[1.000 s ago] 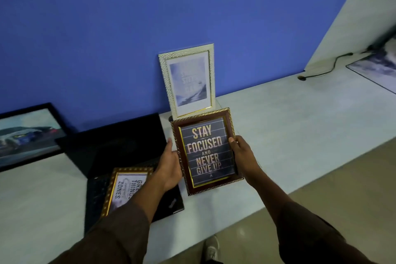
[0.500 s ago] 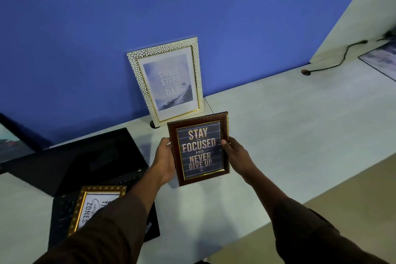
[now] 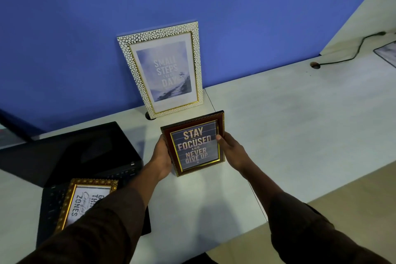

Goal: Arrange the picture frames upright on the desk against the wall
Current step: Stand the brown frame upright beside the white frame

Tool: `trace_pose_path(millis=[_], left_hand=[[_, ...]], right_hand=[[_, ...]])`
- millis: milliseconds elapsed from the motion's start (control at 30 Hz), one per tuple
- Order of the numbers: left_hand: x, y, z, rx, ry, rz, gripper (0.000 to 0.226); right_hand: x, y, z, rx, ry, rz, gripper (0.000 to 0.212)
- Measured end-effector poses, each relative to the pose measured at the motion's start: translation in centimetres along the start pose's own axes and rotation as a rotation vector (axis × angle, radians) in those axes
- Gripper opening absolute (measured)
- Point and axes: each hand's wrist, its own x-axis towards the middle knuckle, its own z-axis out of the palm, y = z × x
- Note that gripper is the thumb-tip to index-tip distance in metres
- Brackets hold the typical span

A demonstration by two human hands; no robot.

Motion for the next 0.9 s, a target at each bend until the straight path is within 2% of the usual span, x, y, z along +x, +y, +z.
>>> trace_pose_path(millis=[167,300,367,433,633,733,900], left_hand=[[-0.6,-0.4,0.1,0.026,0.057,0.018,0.055],[-1.3,-0.7,-0.5,-0.010,0.137,-0.007,0.055],[-2.0,-0.9,-1.2,-0.004,0.171,-0.015,0.055],[-2.9,-1.2,-1.8,-0.006,0.184,-0.015,0.064],[-7.4,-2.6,-4.9,0.052,0.127,-0.008,0.073],[-9.8,-3.6,-7.8,0.064,0.103,0.018,0.070],[-14.4,-5.6,-14.0,0.087,0.107,0.054,0.068]], right_hand=[[-0.5,0.3,0.5,-0.045,0.015,0.014,0.052],[-1.5,0.9,1.0,-0.108,0.082,0.111,0.072],[-2.3,1.3,1.4,-0.120,0.104,0.160,0.075],[-3.2,1.7,1.7,-0.130,0.122,0.187,0.076],[-7.0,1.8,4.8,-0.148,0.191,0.244,0.069],[-9.5,1.4,8.0,-0.149,0.169,0.213,0.065],[-12.9,0.1,14.4,-0.171,0.108,0.171,0.070]])
